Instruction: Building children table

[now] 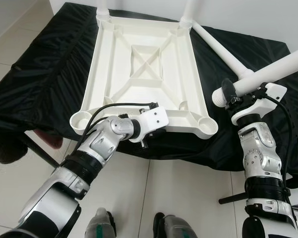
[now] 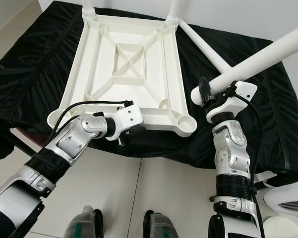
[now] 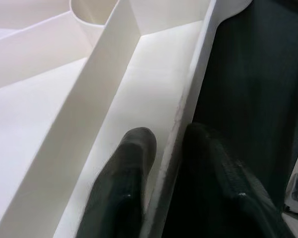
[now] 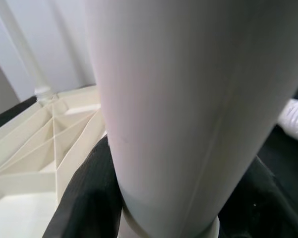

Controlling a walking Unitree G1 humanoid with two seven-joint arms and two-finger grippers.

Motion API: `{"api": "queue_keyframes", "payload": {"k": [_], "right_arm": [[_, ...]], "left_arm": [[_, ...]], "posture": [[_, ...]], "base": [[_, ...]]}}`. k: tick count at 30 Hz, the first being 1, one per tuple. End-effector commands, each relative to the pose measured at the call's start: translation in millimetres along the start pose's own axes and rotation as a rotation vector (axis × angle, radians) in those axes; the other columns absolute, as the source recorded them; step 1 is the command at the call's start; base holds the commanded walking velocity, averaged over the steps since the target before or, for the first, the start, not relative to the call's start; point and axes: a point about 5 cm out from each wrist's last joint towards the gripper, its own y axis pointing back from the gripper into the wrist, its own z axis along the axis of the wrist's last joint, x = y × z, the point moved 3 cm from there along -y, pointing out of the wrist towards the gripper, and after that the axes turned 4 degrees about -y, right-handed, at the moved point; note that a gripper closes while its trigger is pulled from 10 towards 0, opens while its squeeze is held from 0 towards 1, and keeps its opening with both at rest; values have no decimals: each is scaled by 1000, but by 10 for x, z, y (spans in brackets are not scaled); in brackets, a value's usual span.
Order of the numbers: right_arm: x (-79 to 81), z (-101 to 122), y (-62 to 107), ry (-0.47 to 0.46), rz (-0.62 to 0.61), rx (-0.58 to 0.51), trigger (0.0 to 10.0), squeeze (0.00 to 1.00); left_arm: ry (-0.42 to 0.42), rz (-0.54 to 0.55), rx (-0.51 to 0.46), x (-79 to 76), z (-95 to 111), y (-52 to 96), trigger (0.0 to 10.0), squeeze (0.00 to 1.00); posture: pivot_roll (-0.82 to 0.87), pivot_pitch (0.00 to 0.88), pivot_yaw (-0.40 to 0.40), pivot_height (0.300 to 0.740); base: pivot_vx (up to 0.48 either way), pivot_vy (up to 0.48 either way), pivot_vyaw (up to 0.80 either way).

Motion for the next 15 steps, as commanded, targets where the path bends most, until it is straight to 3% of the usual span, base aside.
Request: {"api": "queue_keyframes", "payload": {"k": [1, 2, 3, 7, 8, 15], "right_arm": [[37, 1, 6, 24, 35, 23, 10000, 0], [37, 1, 6, 24, 35, 23, 10000, 0], [86, -37, 10, 36, 62, 52, 10000, 0], [175, -95, 23, 66, 115, 101, 10000, 0], [203, -109, 28, 73, 130, 118, 10000, 0], [221, -137, 26, 93, 144, 161, 10000, 0]], "left_arm": [[69, -80, 69, -147, -210, 3, 10000, 573], [69, -80, 69, -147, -210, 3, 10000, 573], [93, -44, 63, -97, -198, 4, 10000, 1000], [106, 37, 80, 23, -186, 15, 10000, 1000], [117, 68, 76, 74, -160, 34, 10000, 0], [134, 106, 39, 149, -53, 101, 10000, 0]], "posture": [[40, 112, -62, 740], [40, 112, -62, 740], [38, 112, -66, 740], [36, 113, -68, 740], [35, 113, -70, 740], [38, 113, -74, 740]], "base": [[0, 0, 0], [0, 0, 0], [0, 0, 0], [0, 0, 0], [0, 0, 0], [0, 0, 0]]}}
